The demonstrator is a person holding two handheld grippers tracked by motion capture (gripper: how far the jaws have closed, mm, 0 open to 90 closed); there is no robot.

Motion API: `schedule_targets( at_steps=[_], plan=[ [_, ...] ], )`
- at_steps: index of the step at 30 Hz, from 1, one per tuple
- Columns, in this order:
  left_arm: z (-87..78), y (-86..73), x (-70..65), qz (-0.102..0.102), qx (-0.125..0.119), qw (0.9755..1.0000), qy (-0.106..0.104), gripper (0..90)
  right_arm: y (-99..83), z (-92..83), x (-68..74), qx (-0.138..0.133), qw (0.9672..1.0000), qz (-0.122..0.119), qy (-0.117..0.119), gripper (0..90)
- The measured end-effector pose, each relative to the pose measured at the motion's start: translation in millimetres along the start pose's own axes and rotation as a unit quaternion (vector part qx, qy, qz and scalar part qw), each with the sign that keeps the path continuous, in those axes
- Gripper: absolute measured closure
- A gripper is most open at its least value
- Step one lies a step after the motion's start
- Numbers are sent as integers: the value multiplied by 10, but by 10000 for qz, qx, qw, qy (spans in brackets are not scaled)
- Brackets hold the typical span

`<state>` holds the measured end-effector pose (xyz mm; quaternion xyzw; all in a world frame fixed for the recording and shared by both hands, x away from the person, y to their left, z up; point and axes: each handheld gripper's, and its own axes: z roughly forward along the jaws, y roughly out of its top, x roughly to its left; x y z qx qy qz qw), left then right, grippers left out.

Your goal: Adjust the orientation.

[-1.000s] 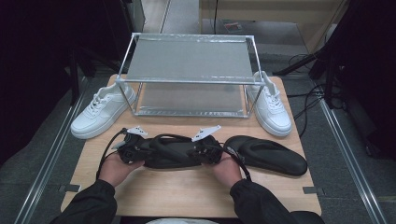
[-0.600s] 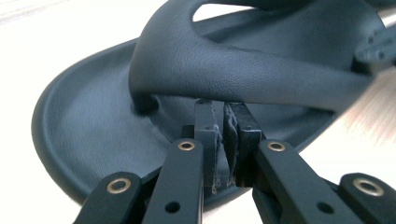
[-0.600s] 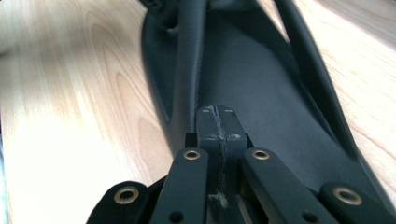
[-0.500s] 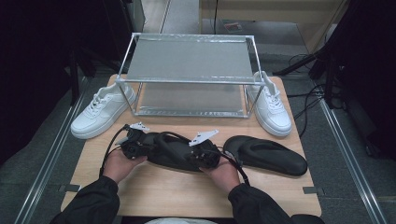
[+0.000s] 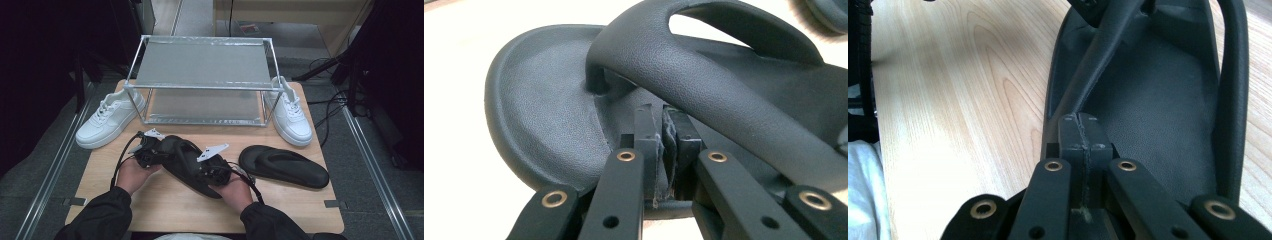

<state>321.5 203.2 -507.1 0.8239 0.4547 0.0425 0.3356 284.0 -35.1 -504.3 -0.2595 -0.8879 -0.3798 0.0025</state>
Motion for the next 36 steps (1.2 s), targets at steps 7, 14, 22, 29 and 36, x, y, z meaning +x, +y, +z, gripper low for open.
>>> schedule_targets(
  at_steps=[7, 14, 22, 29, 36],
  plan=[
    [75, 53, 26, 58, 9, 10000, -52, 852, 11, -1, 6, -88, 9999, 79, 5, 900],
    [154, 117, 27, 13, -21, 10000, -39, 851, 17, 9, -2, -140, 9998, 164, -1, 900],
    [202, 169, 22, 47, -14, 10000, -44, 845, 35, 46, 25, -170, 9998, 135, -17, 900],
    [41, 130, 121, -88, -29, 9999, 92, 854, 24, -142, -183, -308, 9987, 260, -317, 900],
    [-72, -9, 119, -263, -29, 9996, 73, 876, -50, -336, -504, -411, 9949, 629, -674, 900]
  ],
)
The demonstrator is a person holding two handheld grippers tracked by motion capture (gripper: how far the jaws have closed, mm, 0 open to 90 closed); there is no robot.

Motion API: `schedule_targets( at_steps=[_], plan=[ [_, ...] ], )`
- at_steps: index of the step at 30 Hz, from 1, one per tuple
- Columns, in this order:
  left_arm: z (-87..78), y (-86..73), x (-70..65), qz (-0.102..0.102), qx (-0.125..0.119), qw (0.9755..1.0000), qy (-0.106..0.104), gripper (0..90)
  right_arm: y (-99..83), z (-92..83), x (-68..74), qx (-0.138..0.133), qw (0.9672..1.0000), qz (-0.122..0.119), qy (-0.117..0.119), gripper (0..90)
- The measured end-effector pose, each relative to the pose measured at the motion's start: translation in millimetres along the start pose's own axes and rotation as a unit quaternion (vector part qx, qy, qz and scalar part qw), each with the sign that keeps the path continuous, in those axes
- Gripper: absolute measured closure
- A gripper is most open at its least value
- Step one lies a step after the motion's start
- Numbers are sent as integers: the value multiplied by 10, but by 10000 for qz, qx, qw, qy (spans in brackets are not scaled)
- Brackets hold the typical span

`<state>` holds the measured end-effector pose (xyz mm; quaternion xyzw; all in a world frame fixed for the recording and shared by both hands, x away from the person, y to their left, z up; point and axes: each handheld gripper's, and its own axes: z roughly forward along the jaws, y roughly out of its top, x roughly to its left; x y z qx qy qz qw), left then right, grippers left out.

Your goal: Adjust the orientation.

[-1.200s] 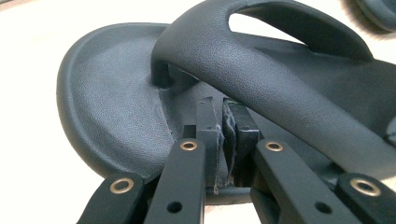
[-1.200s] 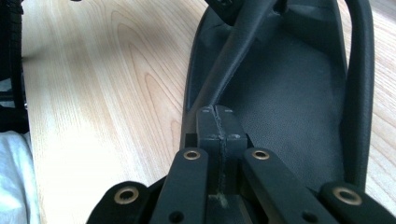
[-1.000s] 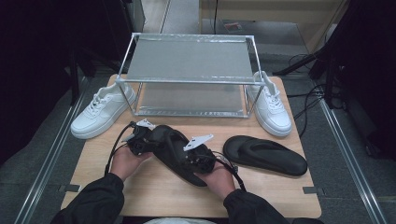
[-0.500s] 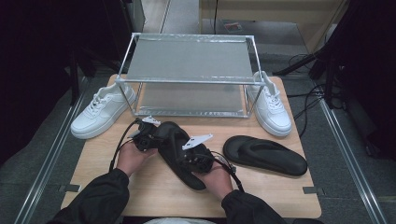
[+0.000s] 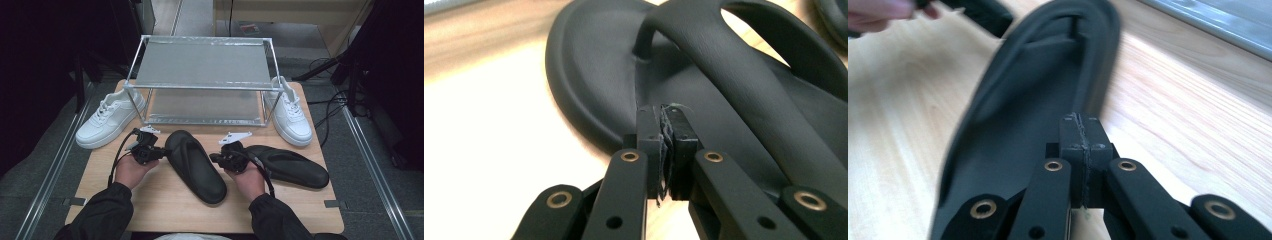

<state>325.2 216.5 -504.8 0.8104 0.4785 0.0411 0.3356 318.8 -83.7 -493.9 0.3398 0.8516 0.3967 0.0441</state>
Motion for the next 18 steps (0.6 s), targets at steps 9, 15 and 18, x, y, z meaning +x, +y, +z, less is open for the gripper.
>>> schedule_targets(
  at_steps=[9, 15, 18],
  plan=[
    [-36, -112, -11, -69, 21, 10000, 28, 877, -10, 114, -79, 237, 9997, -11, -11, 900],
    [13, -172, -4, -84, 151, 9998, 44, 881, -8, 225, -59, 416, 9991, -54, 20, 900],
    [45, -189, -46, -135, 196, 9997, 102, 888, -2, 238, -70, 430, 9991, -46, 27, 900]
  ],
)
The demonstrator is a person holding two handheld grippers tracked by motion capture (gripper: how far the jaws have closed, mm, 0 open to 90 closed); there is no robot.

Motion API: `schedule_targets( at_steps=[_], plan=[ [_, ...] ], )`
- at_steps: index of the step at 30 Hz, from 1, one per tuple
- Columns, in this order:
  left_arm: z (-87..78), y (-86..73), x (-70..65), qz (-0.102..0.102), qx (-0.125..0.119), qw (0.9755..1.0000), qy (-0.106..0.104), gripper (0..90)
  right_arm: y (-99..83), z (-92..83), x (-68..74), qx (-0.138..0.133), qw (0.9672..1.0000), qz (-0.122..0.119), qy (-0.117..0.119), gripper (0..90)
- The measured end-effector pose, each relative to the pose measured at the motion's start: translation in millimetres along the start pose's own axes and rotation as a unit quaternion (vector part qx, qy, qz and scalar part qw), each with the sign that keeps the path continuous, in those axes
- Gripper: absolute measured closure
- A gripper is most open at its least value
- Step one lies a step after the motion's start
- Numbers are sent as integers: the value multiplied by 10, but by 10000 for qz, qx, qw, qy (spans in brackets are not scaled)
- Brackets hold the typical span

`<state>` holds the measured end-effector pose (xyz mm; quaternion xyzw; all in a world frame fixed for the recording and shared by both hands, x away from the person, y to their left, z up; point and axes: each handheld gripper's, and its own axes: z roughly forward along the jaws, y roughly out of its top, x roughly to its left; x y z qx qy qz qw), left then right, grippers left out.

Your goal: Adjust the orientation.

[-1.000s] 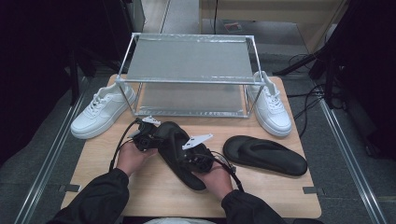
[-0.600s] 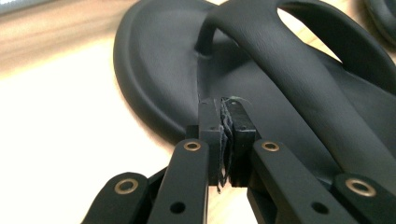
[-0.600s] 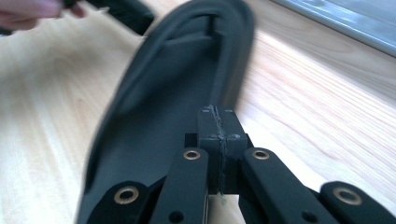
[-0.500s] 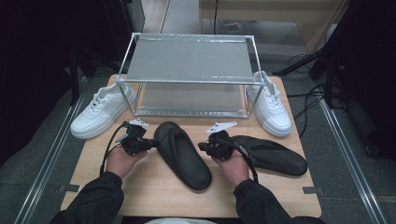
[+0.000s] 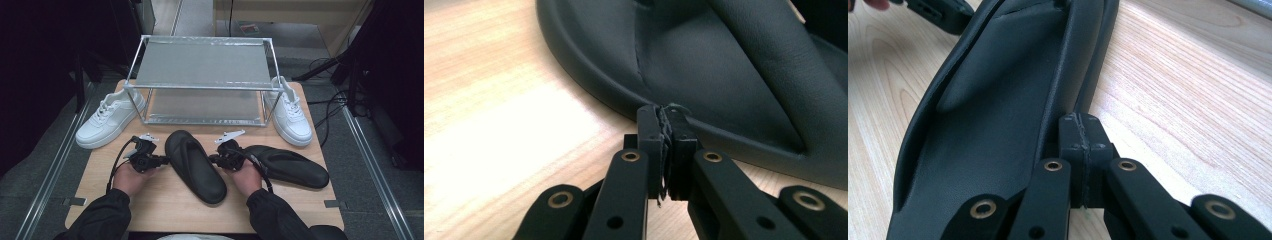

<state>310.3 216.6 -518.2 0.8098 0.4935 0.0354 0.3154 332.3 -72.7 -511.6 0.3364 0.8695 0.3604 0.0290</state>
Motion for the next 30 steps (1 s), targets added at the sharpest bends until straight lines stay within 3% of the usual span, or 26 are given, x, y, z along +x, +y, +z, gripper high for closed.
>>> schedule_targets(
  at_steps=[14, 19, 26, 29, 30],
  plan=[
    [35, 70, 30, 10, -1, 10000, -8, 888, -23, -13, 33, 5, 9999, 153, 52, 900],
    [71, 132, 77, 17, -80, 9999, 71, 882, -32, -11, 101, 13, 10000, 11, 7, 900],
    [101, 195, 107, 34, -67, 10000, 65, 880, -74, -12, 169, -20, 9999, 38, 97, 900],
    [118, 210, 112, -14, -90, 10000, 26, 888, -81, -19, 192, -18, 10000, -43, 70, 900],
    [140, 229, 118, -73, -134, 9999, -19, 894, -87, -23, 218, -20, 9998, -174, -17, 900]
  ],
)
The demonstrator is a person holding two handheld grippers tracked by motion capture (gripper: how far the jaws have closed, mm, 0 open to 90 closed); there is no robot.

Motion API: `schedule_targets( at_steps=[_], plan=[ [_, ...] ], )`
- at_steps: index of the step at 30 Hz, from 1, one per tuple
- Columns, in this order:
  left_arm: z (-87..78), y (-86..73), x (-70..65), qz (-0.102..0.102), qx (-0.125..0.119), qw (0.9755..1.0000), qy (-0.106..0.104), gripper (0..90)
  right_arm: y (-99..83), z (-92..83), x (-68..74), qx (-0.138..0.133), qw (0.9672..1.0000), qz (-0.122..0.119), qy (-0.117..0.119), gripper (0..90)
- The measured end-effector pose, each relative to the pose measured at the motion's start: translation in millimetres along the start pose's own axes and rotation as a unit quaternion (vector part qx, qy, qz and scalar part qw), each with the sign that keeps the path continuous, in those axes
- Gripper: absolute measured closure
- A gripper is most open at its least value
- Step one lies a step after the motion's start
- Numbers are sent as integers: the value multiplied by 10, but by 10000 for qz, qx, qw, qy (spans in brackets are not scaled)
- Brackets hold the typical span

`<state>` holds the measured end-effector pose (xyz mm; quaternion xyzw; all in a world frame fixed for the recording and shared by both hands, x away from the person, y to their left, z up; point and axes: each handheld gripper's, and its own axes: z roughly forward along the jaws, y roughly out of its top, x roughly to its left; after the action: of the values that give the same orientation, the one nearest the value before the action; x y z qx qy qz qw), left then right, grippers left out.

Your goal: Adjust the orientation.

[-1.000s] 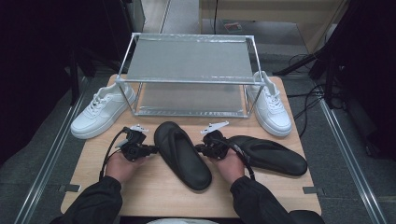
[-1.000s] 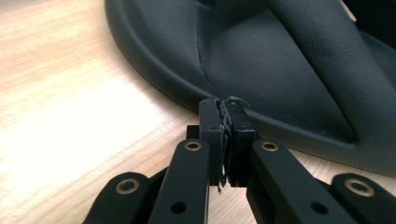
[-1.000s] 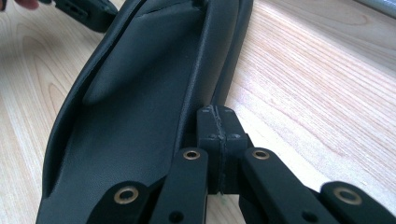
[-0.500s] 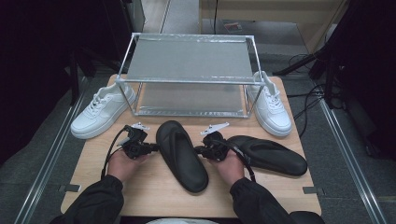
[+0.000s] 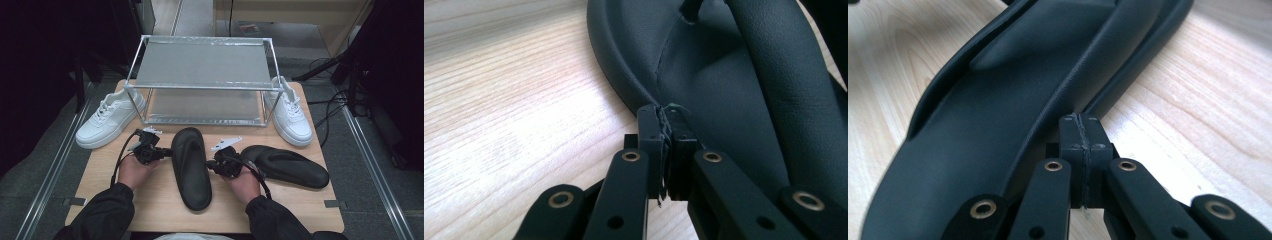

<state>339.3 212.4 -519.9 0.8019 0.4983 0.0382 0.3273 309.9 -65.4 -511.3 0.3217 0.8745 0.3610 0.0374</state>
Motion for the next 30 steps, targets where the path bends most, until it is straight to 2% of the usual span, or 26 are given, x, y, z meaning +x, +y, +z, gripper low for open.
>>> schedule_targets(
  at_steps=[3, 7, 10, 15, 17, 19, 23, 24, 26, 30],
  plan=[
    [27, 29, 1, 63, -24, 10000, 0, 896, -14, -5, 0, -7, 10000, 57, 35, 900],
    [47, 56, 2, 1, -28, 10000, -32, 897, -33, -17, 6, -38, 9998, 161, 130, 900],
    [46, 66, 8, 19, -15, 10000, -25, 896, -40, -9, 54, 0, 9999, 79, 77, 900],
    [38, 74, 27, -15, -30, 9999, -129, 877, -57, -29, -17, -21, 9996, 162, 216, 876],
    [0, 85, 13, 33, -114, 9997, -200, 863, -54, -50, -22, -55, 9995, 159, 258, 868],
    [-90, 93, -19, 164, -218, 9993, -256, 845, -32, -157, -8, -263, 9991, 100, 331, 819],
    [-168, 85, -60, 266, -252, 9988, -315, 751, -26, -254, -33, -454, 9977, 129, 488, 756],
    [-196, 84, -90, 326, -298, 9980, -457, 719, -33, -299, -62, -497, 9970, 112, 587, 700],
    [-207, 86, -110, 313, -339, 9977, -488, 665, -41, -346, -82, -565, 9965, 116, 603, 651],
    [-286, 87, -164, 344, -414, 9962, -678, 567, -46, -462, -119, -775, 9952, 138, 587, 586]
  ],
)
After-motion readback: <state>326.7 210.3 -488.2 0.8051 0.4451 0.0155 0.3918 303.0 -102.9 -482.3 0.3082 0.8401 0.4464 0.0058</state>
